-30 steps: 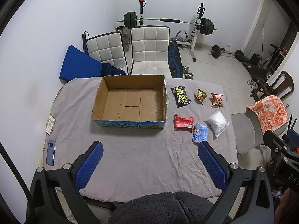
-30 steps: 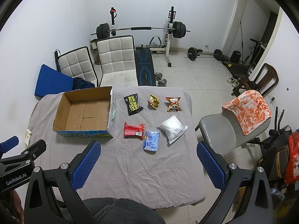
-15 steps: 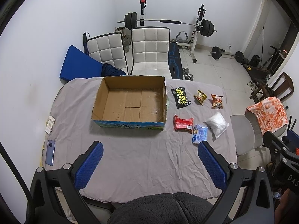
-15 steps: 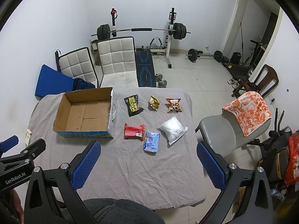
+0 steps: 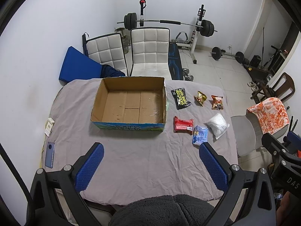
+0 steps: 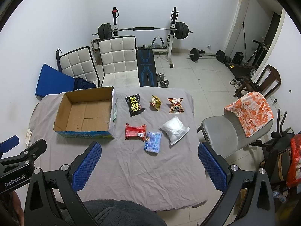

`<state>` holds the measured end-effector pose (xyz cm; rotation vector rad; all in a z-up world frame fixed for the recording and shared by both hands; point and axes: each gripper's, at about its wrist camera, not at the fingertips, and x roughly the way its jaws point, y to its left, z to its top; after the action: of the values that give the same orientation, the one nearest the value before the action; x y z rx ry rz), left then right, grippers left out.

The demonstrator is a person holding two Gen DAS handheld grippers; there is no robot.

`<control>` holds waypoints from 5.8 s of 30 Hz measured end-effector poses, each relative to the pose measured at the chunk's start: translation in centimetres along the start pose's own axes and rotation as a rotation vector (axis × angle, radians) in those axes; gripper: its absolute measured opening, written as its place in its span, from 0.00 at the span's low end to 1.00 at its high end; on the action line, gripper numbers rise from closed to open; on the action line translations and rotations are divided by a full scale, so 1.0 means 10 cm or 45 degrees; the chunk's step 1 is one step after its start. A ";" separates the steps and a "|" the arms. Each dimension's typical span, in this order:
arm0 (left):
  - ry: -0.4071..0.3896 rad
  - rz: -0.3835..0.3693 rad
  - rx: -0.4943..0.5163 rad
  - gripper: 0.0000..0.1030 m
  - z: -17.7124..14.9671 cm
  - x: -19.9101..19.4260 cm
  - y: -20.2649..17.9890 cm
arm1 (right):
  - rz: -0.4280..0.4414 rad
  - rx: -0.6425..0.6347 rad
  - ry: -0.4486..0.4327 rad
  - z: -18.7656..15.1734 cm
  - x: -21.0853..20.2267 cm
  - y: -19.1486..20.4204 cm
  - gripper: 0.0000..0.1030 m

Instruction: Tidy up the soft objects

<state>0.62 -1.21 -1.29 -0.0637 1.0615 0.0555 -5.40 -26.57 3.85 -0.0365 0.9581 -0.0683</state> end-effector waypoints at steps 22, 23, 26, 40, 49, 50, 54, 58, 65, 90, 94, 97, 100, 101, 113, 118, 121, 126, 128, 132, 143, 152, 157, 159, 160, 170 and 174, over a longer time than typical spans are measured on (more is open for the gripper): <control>0.178 -0.072 0.106 1.00 0.66 1.39 -0.73 | 0.002 0.191 0.243 0.23 1.49 -0.89 1.00; 0.207 -0.069 0.114 1.00 0.68 1.55 -0.79 | -0.004 0.192 0.266 0.26 1.65 -0.96 1.00; 0.303 -0.069 0.163 1.00 0.74 2.12 -1.01 | -0.008 0.124 0.348 0.33 2.27 -1.13 1.00; 0.797 -0.217 0.166 0.98 0.14 4.00 -1.89 | 0.050 -0.278 0.695 0.23 4.88 -1.36 1.00; 0.873 -0.194 0.159 0.95 -0.07 4.28 -2.00 | 0.139 -0.366 0.888 0.07 5.76 -1.23 0.84; 0.874 -0.195 0.161 0.95 -0.08 4.27 -2.02 | 0.165 -0.315 0.934 0.04 5.85 -1.25 0.83; 0.884 -0.205 0.167 0.95 -0.19 4.36 -2.09 | 0.126 -0.205 0.987 -0.07 5.92 -1.36 0.77; 0.893 -0.220 0.194 0.92 -0.29 4.40 -2.19 | 0.040 -0.023 1.091 -0.31 5.88 -1.62 0.76; 0.924 -0.252 0.207 0.64 -0.45 4.60 -2.41 | 0.031 0.158 1.101 -0.66 5.84 -1.90 0.78; 0.707 -0.163 0.333 0.41 -0.57 4.19 -3.03 | -0.004 0.129 1.056 -0.80 5.30 -1.69 0.69; 0.657 -0.163 0.343 0.40 -0.53 4.09 -3.00 | 0.010 0.154 1.038 -0.79 5.19 -1.67 0.68; 0.615 -0.167 0.353 0.40 -0.49 3.97 -2.96 | 0.025 0.160 1.020 -0.77 5.10 -1.69 0.67; 0.583 -0.180 0.349 0.40 -0.47 3.82 -2.91 | 0.029 0.153 0.994 -0.74 4.97 -1.67 0.67; 0.575 -0.184 0.347 0.40 -0.46 3.78 -2.90 | 0.029 0.152 0.987 -0.74 4.94 -1.67 0.67; 0.377 -0.233 0.319 0.40 -0.02 3.17 -2.64 | 0.081 0.184 0.850 -0.41 4.30 -1.56 0.66; 0.300 -0.266 0.279 0.40 0.21 2.88 -2.50 | 0.091 0.147 0.759 -0.17 3.97 -1.44 0.66; 0.257 -0.292 0.247 0.40 0.33 2.71 -2.32 | 0.117 0.128 0.713 -0.02 3.79 -1.32 0.66; 0.195 -0.311 0.217 0.40 0.55 2.46 -1.89 | 0.172 0.116 0.649 0.24 3.58 -1.04 0.65; 0.179 -0.313 0.197 0.40 0.64 2.39 -1.63 | 0.197 0.111 0.626 0.32 3.52 -0.83 0.66; 0.150 -0.264 0.158 0.40 0.84 2.33 -1.00 | 0.244 0.093 0.589 0.51 3.43 -0.36 0.66; 0.200 -0.173 0.049 0.41 1.33 2.89 0.47 | 0.379 0.024 0.561 1.07 3.62 1.31 0.66; 0.416 -0.275 -0.008 0.41 1.56 3.78 1.11 | 0.419 0.020 0.702 1.21 4.35 2.31 0.66; 0.551 -0.341 -0.056 0.41 1.57 4.25 1.22 | 0.346 -0.007 0.760 1.24 4.76 2.51 0.66; 0.590 -0.363 -0.064 0.41 1.55 4.40 1.24 | 0.334 -0.004 0.790 1.22 4.93 2.53 0.66; 0.612 -0.369 -0.067 0.41 1.54 4.49 1.23 | 0.320 -0.009 0.800 1.22 5.03 2.55 0.66; 0.736 -0.419 -0.078 0.42 1.48 4.97 1.24 | 0.222 -0.051 0.836 1.22 5.47 2.70 0.67; 0.787 -0.435 -0.096 0.44 1.50 5.08 1.26 | 0.188 -0.085 0.851 1.22 5.64 2.73 0.69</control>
<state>37.46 13.26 -38.71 -0.3460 1.6513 -0.2483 38.02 -3.53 -36.85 -0.0030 1.6282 0.0950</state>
